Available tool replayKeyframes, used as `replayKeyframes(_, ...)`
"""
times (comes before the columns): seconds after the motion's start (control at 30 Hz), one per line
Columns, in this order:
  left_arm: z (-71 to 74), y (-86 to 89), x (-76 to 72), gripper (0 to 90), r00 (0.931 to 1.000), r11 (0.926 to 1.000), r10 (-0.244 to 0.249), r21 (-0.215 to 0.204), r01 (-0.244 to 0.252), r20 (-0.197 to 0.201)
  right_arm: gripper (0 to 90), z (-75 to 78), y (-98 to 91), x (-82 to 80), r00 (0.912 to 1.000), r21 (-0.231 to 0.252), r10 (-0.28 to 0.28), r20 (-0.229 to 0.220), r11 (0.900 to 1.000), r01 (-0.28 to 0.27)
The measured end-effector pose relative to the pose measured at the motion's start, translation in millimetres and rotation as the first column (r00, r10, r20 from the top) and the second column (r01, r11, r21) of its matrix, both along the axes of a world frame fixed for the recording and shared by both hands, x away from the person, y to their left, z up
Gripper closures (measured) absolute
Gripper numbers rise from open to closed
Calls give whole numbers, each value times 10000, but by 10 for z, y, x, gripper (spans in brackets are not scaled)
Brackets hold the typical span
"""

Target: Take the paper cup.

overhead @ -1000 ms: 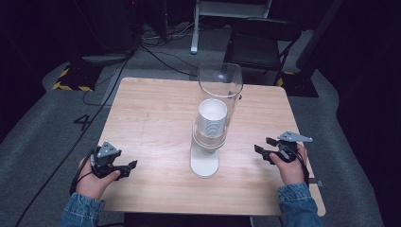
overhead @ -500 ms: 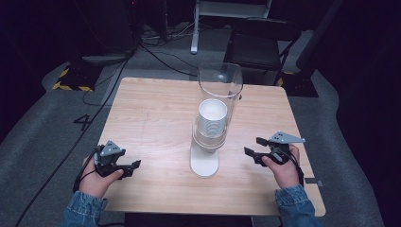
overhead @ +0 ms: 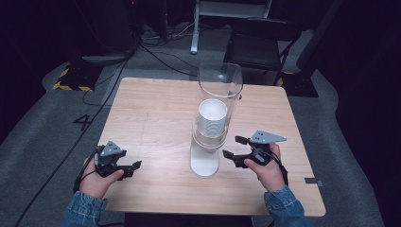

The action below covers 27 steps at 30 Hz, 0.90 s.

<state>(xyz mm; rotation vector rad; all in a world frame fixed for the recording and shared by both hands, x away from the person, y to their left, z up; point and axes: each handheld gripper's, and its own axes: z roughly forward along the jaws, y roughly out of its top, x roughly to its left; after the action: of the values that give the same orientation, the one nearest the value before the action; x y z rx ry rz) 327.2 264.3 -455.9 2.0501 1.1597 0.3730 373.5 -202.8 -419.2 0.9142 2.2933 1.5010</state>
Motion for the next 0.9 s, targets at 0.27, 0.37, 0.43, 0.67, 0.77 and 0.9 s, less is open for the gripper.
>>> replayKeyframes(0.27,-30,0,1,245,10000,10000,-39,32,39,50,160,-44,316,-49,9989,272,295,374,9992,-306)
replayKeyframes(0.37,-39,-1,1,244,10000,10000,-57,41,57,47,158,-78,428,-48,9986,420,121,510,9990,-142)
replayKeyframes(0.43,-43,-3,1,244,10000,10000,-82,31,82,40,158,-79,484,-46,9977,522,-7,672,9986,-28)
replayKeyframes(0.67,-59,2,6,244,10000,9999,-99,-58,99,12,166,-104,634,-22,9968,552,132,793,9983,-176)
replayKeyframes(0.77,-66,1,5,244,10000,9999,-72,-92,72,-56,187,-114,666,8,9966,631,142,813,9978,-194)
replayKeyframes(0.9,-83,-1,8,245,9999,9999,-70,-138,68,-119,218,-114,703,43,9940,827,-65,1091,9966,-26)
